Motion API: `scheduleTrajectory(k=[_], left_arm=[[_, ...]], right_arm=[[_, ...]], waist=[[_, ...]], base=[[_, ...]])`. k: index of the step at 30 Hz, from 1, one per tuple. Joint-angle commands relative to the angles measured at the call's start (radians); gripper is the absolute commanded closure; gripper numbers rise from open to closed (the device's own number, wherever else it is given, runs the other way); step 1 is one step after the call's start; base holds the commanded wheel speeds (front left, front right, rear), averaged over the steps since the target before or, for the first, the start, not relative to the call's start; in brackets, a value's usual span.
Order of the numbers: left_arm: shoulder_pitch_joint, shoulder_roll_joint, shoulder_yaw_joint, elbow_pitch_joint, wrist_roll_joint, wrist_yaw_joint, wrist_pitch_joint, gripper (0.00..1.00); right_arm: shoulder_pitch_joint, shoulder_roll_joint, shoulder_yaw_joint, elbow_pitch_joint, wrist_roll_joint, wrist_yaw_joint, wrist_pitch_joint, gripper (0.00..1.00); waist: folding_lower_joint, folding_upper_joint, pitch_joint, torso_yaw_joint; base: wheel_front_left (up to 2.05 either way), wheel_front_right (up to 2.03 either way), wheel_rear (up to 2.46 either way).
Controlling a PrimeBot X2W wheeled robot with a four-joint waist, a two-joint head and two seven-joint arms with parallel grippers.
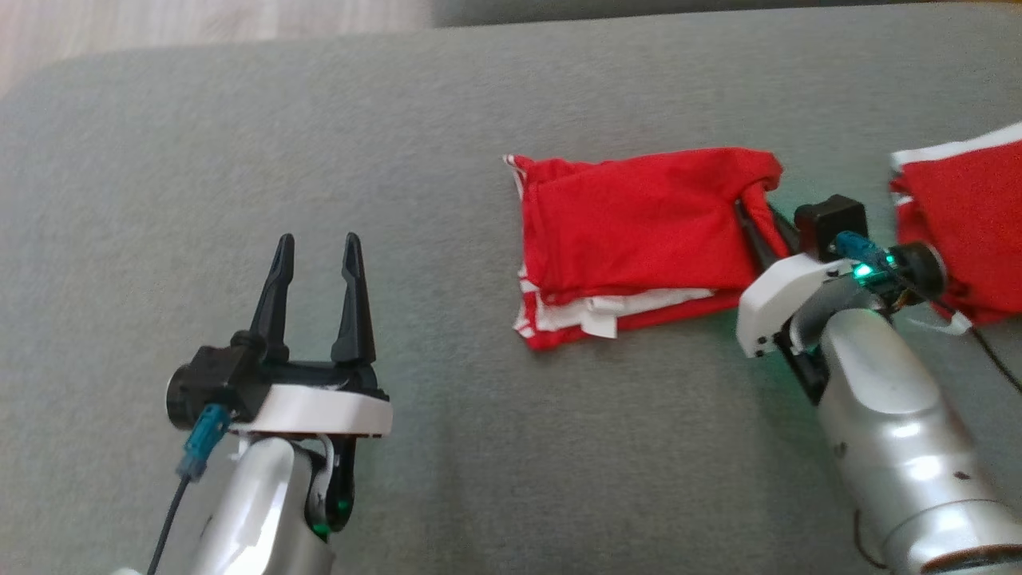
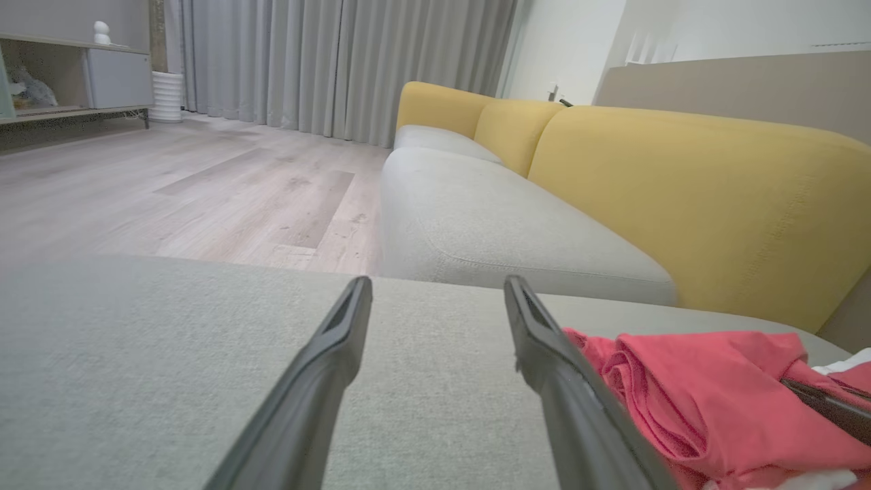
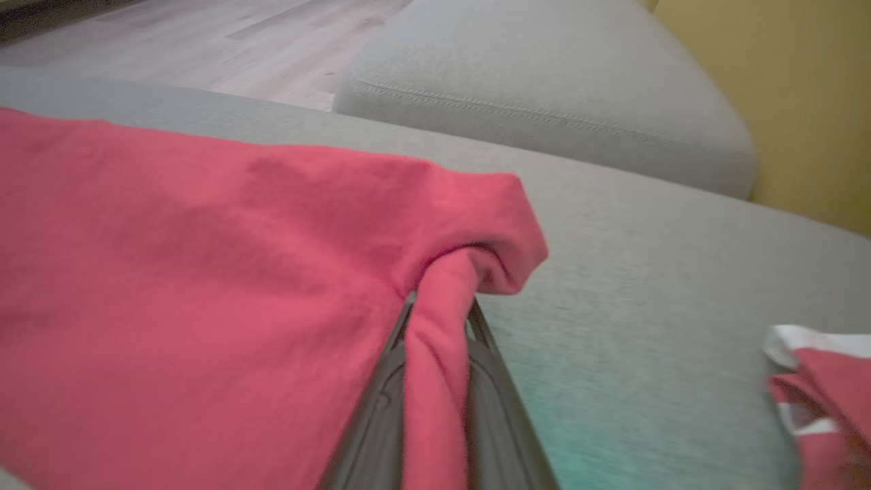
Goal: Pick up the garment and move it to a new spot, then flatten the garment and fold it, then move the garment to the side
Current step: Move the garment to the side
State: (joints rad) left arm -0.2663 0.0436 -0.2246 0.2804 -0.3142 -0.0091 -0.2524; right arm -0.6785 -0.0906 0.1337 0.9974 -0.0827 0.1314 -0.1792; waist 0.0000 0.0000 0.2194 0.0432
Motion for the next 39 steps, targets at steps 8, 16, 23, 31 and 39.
scheduleTrajectory(k=[8, 16, 23, 31, 39], left_arm=[[-0.014, 0.007, 0.014, -0.037, 0.003, 0.006, -0.009, 0.00], [-0.033, 0.007, 0.024, -0.038, 0.018, -0.002, -0.009, 0.00], [-0.062, 0.007, 0.026, -0.038, 0.028, -0.014, -0.009, 0.00], [-0.080, 0.007, 0.024, -0.037, 0.031, -0.018, -0.009, 0.00], [-0.085, 0.007, 0.034, -0.037, 0.035, -0.020, -0.009, 0.00]], right_arm=[[-0.004, -0.139, 0.038, -0.108, -0.068, -0.001, 0.005, 1.00], [-0.050, -0.354, 0.047, -0.182, -0.061, -0.001, 0.068, 1.00], [-0.072, -0.535, 0.034, -0.186, -0.097, -0.001, 0.120, 1.00], [-0.084, -0.640, -0.012, -0.152, -0.165, -0.001, 0.169, 1.00], [-0.079, -0.616, -0.090, -0.155, -0.191, -0.001, 0.178, 0.00]], waist=[[0.0000, 0.0000, -0.030, -0.092], [0.0000, 0.0000, 0.040, -0.096], [0.0000, 0.0000, 0.101, -0.076], [0.0000, 0.0000, 0.151, -0.055], [0.0000, 0.0000, 0.169, -0.057]], base=[[0.00, 0.00, 0.00], [0.00, 0.00, 0.00], [0.00, 0.00, 0.00], [0.00, 0.00, 0.00], [0.00, 0.00, 0.00]])
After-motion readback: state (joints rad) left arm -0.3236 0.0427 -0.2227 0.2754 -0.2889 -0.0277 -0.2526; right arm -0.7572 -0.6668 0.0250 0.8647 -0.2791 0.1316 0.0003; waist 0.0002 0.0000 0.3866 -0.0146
